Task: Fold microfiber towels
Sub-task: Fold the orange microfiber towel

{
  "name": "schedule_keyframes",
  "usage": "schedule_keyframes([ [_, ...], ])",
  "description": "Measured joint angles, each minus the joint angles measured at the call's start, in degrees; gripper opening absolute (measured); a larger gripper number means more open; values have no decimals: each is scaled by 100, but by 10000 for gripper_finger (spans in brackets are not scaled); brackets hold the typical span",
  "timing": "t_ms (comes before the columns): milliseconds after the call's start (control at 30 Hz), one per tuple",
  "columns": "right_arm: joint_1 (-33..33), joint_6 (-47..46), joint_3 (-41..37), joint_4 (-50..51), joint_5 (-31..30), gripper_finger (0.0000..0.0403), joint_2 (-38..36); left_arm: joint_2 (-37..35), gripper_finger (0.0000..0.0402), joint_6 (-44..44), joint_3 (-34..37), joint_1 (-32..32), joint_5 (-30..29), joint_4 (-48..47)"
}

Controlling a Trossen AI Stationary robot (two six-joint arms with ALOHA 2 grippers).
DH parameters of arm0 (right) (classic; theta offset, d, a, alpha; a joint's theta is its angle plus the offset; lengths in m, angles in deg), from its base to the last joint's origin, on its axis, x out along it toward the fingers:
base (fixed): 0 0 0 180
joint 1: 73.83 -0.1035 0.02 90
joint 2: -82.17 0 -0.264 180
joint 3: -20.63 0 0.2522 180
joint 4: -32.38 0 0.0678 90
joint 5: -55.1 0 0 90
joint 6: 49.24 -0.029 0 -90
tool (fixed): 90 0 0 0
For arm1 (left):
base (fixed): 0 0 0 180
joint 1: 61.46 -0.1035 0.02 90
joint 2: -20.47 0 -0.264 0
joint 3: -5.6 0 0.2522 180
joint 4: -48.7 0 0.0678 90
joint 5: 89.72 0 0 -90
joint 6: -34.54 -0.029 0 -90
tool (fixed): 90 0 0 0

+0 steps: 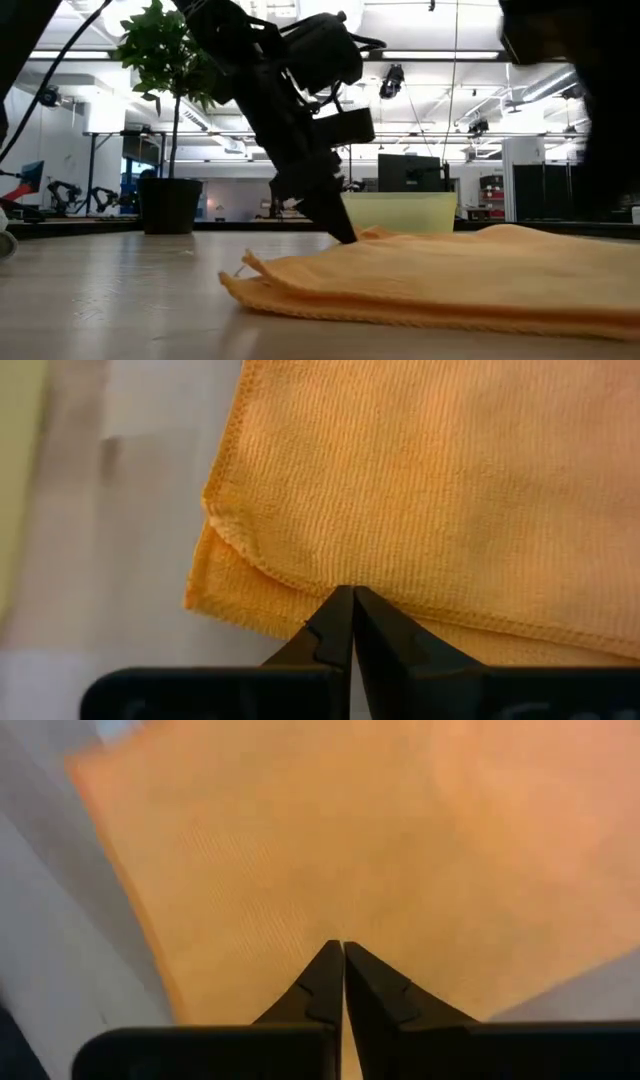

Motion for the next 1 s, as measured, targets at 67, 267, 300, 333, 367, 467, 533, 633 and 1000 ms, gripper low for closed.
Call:
schedule_keyframes([
  [67,30,77,13,262,-455,8,-248,-133,0,-8,19,0,-209,-83],
  [267,41,795,20,605,-1275,8,-951,-813,0,-552,15,-6,-335,-348],
  [300,40,916,20,591,-1272,8,-1031,-935,0,-675,22,3,-318,-528],
  [333,38,1019,17,553,-1263,8,-1074,-1070,0,-799,48,28,-271,-746],
  [367,38,1114,18,437,-1215,8,-1107,-1207,0,-940,72,66,-132,-904],
  [467,-36,1421,17,249,-1119,8,-1134,-1706,0,-1602,274,303,522,-1339],
  [533,-113,1648,17,223,-1023,8,-1137,-2064,0,-2012,570,590,791,-1631],
  [633,-185,1774,-7,313,-989,8,-1137,-2606,0,-2177,1135,1116,845,-1739],
  [1000,-207,1248,-287,561,-990,8,-1145,-3228,23,-1205,1932,2423,837,-101],
])
